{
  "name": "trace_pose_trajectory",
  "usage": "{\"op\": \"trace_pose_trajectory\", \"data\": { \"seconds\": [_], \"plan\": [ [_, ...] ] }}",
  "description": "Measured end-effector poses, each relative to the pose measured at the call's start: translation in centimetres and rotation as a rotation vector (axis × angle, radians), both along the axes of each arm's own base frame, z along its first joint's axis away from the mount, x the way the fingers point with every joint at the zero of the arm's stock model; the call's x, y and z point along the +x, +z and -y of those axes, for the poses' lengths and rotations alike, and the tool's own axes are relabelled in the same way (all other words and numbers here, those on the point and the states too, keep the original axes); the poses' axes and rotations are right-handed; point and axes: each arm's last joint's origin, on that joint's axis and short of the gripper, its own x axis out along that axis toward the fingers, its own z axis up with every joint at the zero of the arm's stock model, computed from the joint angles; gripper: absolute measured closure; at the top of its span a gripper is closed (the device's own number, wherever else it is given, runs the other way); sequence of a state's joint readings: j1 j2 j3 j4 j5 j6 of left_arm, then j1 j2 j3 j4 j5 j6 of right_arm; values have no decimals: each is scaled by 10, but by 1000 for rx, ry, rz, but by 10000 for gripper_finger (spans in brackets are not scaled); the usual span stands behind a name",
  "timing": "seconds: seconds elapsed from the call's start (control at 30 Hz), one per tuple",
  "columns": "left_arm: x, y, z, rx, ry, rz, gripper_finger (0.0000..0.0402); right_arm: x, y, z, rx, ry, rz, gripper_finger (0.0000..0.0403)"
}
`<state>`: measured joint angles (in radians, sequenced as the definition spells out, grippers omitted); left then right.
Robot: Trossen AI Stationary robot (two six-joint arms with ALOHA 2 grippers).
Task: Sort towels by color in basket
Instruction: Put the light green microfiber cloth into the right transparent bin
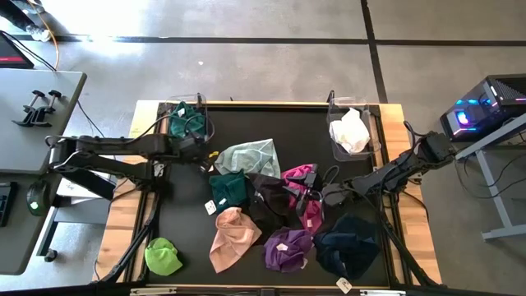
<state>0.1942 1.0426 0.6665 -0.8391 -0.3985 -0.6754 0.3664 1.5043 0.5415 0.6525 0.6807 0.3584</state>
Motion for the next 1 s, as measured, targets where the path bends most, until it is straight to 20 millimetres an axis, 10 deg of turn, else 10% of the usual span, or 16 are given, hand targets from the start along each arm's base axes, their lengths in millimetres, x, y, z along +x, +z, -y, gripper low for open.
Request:
{"op": "trace_pose_trajectory", "data": {
  "seconds": [0.57,1.0],
  "plan": [
    [-18,0,-1,-39,94,-101,310,0,-1,0,-6,0,-15,244],
    [11,49,36,-100,-226,234,310,0,-1,0,-2,-1,-11,244]
  ]
}}
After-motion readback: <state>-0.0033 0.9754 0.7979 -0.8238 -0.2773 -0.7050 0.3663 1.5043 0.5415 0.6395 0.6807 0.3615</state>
